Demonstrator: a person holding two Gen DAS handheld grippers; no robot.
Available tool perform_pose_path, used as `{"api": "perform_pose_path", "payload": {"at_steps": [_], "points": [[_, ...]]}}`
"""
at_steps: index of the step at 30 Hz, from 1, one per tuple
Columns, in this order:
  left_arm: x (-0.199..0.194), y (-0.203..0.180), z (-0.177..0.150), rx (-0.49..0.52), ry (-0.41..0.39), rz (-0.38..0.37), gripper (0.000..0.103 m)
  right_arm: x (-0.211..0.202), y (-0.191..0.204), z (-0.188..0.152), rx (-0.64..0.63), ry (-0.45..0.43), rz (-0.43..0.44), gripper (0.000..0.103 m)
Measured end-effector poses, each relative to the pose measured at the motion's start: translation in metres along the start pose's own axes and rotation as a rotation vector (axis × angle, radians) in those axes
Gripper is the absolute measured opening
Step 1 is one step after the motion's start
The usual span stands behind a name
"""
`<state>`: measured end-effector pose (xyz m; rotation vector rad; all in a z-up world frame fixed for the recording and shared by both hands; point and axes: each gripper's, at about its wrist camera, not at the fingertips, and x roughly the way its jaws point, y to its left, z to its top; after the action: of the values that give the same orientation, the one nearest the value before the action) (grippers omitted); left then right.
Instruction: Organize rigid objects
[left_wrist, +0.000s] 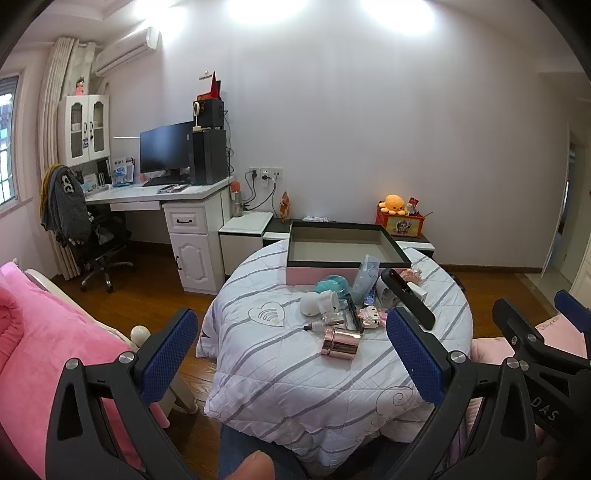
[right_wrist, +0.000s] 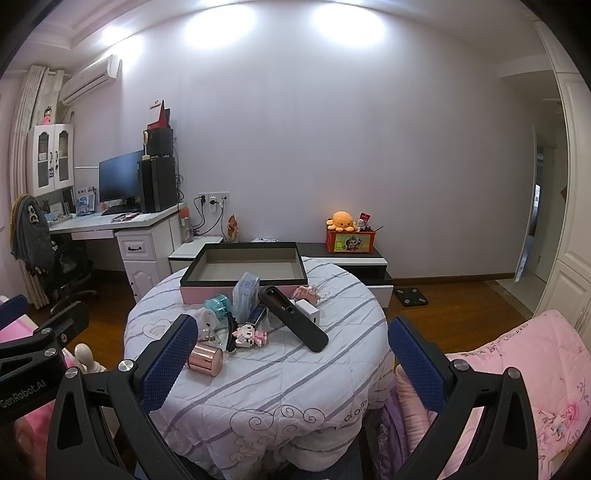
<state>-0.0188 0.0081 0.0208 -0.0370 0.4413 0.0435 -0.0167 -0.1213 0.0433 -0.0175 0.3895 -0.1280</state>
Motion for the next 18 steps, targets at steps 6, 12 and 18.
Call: {"api": "perform_pose_path", "payload": {"at_steps": [6,12,18], "points": [[-0.0029,0.0012,-0.0002,0.001,-0.018,0.01,0.103,-0.0001,0.0002,0.0006,0.0,0.0,0.001,0.103],[-0.0022,-0.0004,0.0012,0.007,-0.022,0.012,0.103,0.0006,0.0001,0.0002,-0.001,0.001,0.002,0.103],[-0.0014,-0.0009,0.001,0.006,-0.022,0.01,0.103,0.0004,0.001,-0.0014,0.0,0.003,0.002,0.103]]}}
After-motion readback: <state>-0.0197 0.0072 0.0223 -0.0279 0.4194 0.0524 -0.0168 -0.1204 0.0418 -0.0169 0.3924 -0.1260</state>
